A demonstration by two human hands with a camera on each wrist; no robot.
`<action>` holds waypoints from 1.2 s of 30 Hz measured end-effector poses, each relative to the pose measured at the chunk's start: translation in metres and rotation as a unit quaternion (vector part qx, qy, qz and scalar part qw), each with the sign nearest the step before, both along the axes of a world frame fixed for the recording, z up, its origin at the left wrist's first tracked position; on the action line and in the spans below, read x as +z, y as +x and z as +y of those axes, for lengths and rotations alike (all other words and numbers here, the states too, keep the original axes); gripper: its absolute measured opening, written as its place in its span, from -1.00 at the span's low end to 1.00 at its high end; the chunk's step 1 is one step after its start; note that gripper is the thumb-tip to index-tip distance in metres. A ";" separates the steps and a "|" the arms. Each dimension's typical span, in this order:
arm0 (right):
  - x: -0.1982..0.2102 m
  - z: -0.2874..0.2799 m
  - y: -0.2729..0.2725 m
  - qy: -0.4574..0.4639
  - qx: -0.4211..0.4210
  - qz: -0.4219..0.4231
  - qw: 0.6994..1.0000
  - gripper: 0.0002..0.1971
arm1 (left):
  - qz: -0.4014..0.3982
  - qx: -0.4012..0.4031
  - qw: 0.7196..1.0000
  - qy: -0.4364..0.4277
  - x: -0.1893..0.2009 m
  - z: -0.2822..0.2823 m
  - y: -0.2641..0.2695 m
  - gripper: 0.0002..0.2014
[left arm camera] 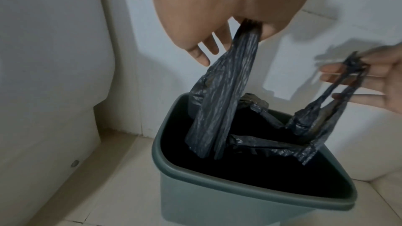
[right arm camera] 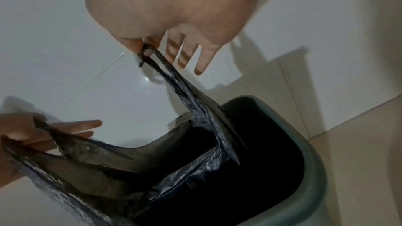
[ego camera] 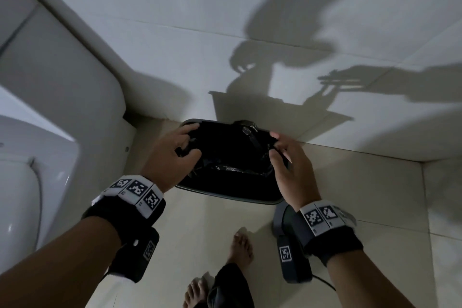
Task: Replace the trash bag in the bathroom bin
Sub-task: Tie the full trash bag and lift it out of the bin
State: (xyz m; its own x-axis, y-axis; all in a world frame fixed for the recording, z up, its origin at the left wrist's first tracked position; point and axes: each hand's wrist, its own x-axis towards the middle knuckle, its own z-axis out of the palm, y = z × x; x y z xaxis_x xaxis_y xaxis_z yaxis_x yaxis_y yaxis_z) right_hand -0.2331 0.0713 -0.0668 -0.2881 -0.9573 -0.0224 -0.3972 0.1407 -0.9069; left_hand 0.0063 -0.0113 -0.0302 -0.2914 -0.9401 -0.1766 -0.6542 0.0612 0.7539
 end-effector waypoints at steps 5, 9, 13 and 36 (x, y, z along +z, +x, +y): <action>-0.001 -0.018 0.003 0.027 0.019 -0.038 0.999 -0.88 | 0.029 0.009 1.000 -0.006 0.000 0.001 -0.015 -0.66; -0.004 -0.020 0.007 0.028 0.027 -0.037 0.999 -0.92 | 0.045 -0.006 0.999 0.007 0.005 0.001 -0.032 -0.82; -0.012 -0.019 0.009 0.052 0.057 -0.029 0.997 -0.77 | 0.042 -0.028 0.998 0.031 0.004 0.000 -0.044 -0.85; -0.020 -0.035 0.033 0.027 0.085 -0.110 0.990 -0.82 | 0.056 -0.063 0.994 0.073 -0.023 0.000 -0.053 -0.87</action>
State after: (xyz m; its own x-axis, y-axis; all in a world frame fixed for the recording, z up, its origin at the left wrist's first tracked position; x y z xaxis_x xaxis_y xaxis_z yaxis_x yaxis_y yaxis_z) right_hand -0.1996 0.0368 -0.0872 -0.1046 -0.9874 -0.1188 -0.2122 0.1389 -0.9673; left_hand -0.0471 -0.0110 -0.0534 -0.4310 -0.8615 -0.2684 -0.5597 0.0220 0.8284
